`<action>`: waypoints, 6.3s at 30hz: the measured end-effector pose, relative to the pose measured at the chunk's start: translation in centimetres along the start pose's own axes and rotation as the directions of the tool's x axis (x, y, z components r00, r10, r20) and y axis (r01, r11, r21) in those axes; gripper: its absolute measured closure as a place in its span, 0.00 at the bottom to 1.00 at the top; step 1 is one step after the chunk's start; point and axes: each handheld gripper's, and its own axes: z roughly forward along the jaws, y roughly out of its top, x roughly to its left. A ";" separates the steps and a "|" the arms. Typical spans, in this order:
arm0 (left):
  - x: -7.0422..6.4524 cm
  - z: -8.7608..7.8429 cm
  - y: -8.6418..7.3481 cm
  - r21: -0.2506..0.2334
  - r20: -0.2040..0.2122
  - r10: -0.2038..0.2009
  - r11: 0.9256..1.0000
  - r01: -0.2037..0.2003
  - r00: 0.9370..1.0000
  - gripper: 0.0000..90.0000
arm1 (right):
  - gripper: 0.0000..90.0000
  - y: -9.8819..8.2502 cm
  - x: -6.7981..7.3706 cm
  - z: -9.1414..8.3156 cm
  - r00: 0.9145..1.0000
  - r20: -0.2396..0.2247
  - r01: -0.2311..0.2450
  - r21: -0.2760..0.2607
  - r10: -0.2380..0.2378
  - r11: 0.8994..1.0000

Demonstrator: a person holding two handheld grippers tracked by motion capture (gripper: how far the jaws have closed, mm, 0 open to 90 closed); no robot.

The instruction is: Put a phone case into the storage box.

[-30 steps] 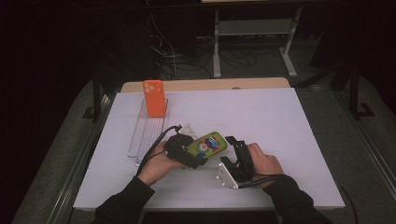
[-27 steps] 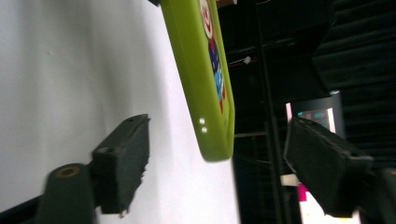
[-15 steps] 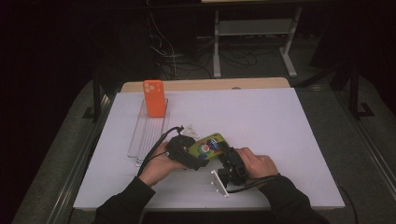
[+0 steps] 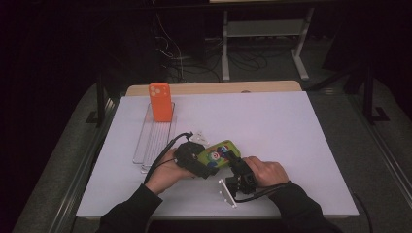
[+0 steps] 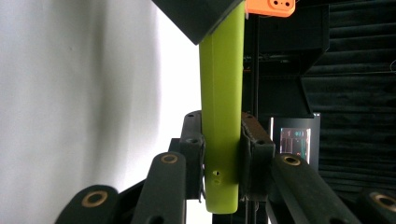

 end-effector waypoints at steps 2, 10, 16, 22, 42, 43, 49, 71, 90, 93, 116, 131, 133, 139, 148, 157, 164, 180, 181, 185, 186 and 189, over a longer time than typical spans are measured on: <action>-0.1 0.1 0.0 -0.022 0.003 -0.023 0.999 0.023 1.000 0.17 | 0.82 0.0 0.0 0.0 1.000 0.002 0.004 0.001 -0.004 1.000; 0.0 0.1 -0.2 -0.015 0.009 -0.003 1.000 0.003 1.000 0.15 | 0.84 0.0 0.1 -0.1 1.000 -0.007 0.025 0.002 -0.025 1.000; -0.1 0.1 -0.1 -0.039 0.027 -0.018 0.999 0.019 0.999 0.06 | 0.84 -0.1 -0.1 -0.1 1.000 -0.005 0.005 0.012 -0.005 1.000; 0.3 -0.7 -0.1 -0.063 0.025 -0.013 0.998 0.014 1.000 0.00 | 0.84 -0.6 -0.4 0.2 0.999 -0.028 -0.042 0.047 0.043 0.998; 1.7 -1.4 -0.4 -0.098 0.019 -0.055 0.994 0.057 0.998 0.00 | 0.84 -3.7 -3.2 0.1 0.838 -0.173 -0.497 0.150 0.518 0.855; 1.6 -1.4 -0.4 -0.100 0.019 -0.062 0.993 0.063 0.998 0.00 | 0.84 -3.8 -3.3 0.0 0.810 -0.184 -0.534 0.158 0.556 0.830; 1.9 -1.3 -0.4 -0.085 0.018 -0.052 0.995 0.053 0.998 0.00 | 0.84 -4.9 -4.2 0.1 0.678 -0.245 -0.669 0.184 0.693 0.720; 2.2 -2.3 0.5 -0.185 0.021 -0.141 0.972 0.143 0.990 0.00 | 0.84 -6.1 -4.9 1.0 0.145 -0.378 -0.900 0.334 0.914 0.281; 2.7 -1.8 3.3 -0.320 0.069 -0.185 0.927 0.197 0.980 0.00 | 0.84 -6.0 -5.5 1.0 0.032 -0.393 -0.932 0.321 0.919 0.169; 2.6 -1.5 3.8 -0.330 0.070 -0.183 0.923 0.196 0.981 0.00 | 0.84 -5.8 -5.5 1.1 0.022 -0.395 -0.934 0.319 0.918 0.160; 2.0 0.2 5.6 -0.377 0.074 -0.208 0.900 0.220 0.975 0.05 | 0.84 -5.2 -5.5 1.3 0.000 -0.409 -0.941 0.309 0.913 0.139; 2.3 -0.1 5.9 -0.396 0.084 -0.227 0.886 0.241 0.970 0.15 | 0.84 -4.9 -5.3 1.7 -0.009 -0.400 -0.942 0.312 0.916 0.127; 2.3 -0.1 5.9 -0.402 0.095 -0.236 0.880 0.254 0.967 0.15 | 0.84 -4.9 -5.3 1.7 -0.010 -0.398 -0.942 0.311 0.917 0.125; 2.7 -0.4 5.9 -0.379 0.091 -0.215 0.895 0.234 0.972 0.16 | 0.60 -5.0 -5.3 1.8 -0.009 -0.398 -0.935 0.328 0.917 0.134; 3.2 -1.1 6.0 -0.339 0.070 -0.195 0.918 0.207 0.978 0.16 | 0.29 -6.1 -5.6 1.2 0.041 -0.420 -0.916 0.347 0.907 0.202; 3.9 -2.6 6.5 -0.307 0.030 -0.181 0.934 0.181 0.983 0.16 | 0.06 -8.3 -4.6 -0.2 0.084 -0.418 -0.892 0.373 0.904 0.256; 4.7 -4.6 6.9 -0.285 -0.021 -0.175 0.945 0.162 0.984 0.16 | 0.01 -9.7 -3.3 -1.1 0.115 -0.400 -0.881 0.382 0.909 0.280; 7.6 -9.3 6.2 -0.292 -0.135 -0.208 0.943 0.162 0.969 0.16 | 0.00 -12.0 -1.7 -2.8 0.111 -0.377 -0.875 0.402 0.920 0.270; 7.9 -9.6 6.0 -0.296 -0.141 -0.217 0.940 0.168 0.966 0.16 | 0.00 -12.1 -1.6 -2.9 0.109 -0.376 -0.874 0.406 0.920 0.269; 9.3 -10.8 5.5 -0.289 -0.188 -0.238 0.941 0.178 0.953 0.16 | 0.00 -12.2 -1.5 -2.8 0.105 -0.379 -0.873 0.408 0.919 0.268; 9.6 -11.0 5.4 -0.292 -0.197 -0.249 0.938 0.186 0.948 0.16 | 0.00 -12.1 -1.6 -2.8 0.103 -0.379 -0.873 0.410 0.920 0.266; 10.6 -11.6 5.0 -0.293 -0.226 -0.269 0.935 0.198 0.936 0.16 | 0.00 -12.2 -1.6 -2.8 0.107 -0.378 -0.873 0.407 0.919 0.269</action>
